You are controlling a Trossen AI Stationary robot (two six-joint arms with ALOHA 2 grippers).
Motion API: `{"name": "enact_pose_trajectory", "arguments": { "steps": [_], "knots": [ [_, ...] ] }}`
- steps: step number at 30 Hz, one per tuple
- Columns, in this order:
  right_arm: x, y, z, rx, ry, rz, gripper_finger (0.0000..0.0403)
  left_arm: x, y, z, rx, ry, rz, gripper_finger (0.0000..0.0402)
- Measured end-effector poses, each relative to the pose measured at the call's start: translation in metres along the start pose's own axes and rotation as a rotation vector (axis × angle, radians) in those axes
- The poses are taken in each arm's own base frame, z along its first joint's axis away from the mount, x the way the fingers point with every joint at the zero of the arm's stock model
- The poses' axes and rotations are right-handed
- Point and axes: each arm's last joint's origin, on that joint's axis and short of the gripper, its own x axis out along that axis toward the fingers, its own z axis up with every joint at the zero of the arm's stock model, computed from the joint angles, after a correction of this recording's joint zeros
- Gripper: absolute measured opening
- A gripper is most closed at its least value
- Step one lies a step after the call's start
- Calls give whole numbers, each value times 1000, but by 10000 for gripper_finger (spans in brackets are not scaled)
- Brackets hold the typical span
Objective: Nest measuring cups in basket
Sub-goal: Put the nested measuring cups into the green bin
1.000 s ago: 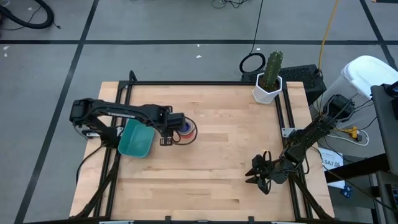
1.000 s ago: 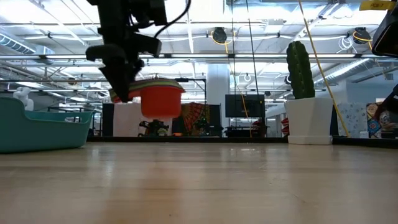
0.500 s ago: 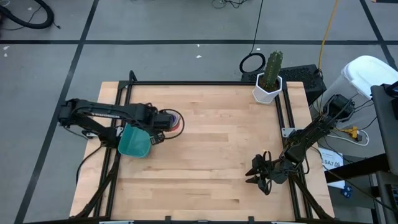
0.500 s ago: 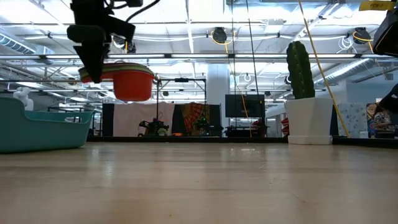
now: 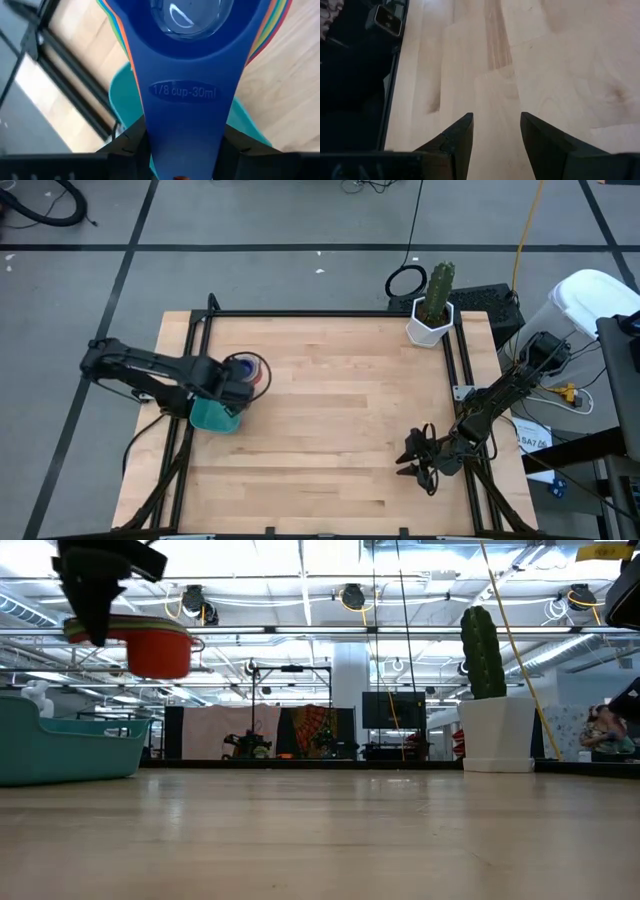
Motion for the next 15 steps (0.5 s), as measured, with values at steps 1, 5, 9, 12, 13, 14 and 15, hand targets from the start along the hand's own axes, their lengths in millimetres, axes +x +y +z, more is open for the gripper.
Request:
{"name": "enact_pose_trajectory", "arguments": {
  "steps": [1,5,9,12,13,14,15],
  "knots": [
    [0,0,0,-5,8,5,155,-1,-1,-3,-20,3,-4,143],
    [0,0,0,-12,10,7,155,-5,-5,-11,-101,-10,-34,143],
    [0,1,-1,-20,27,19,155,-8,-10,-18,-163,-20,-46,143],
    [0,2,-3,-26,56,41,155,-10,-12,-22,-191,-26,-52,143],
    [-1,2,-3,-29,62,45,155,-10,-13,-22,-200,-27,-53,143],
    [-1,3,-4,-33,65,48,155,-10,-13,-23,-207,-27,-54,143],
    [-1,4,-5,-37,68,53,155,-11,-14,-24,-213,-28,-56,143]
  ]
}}
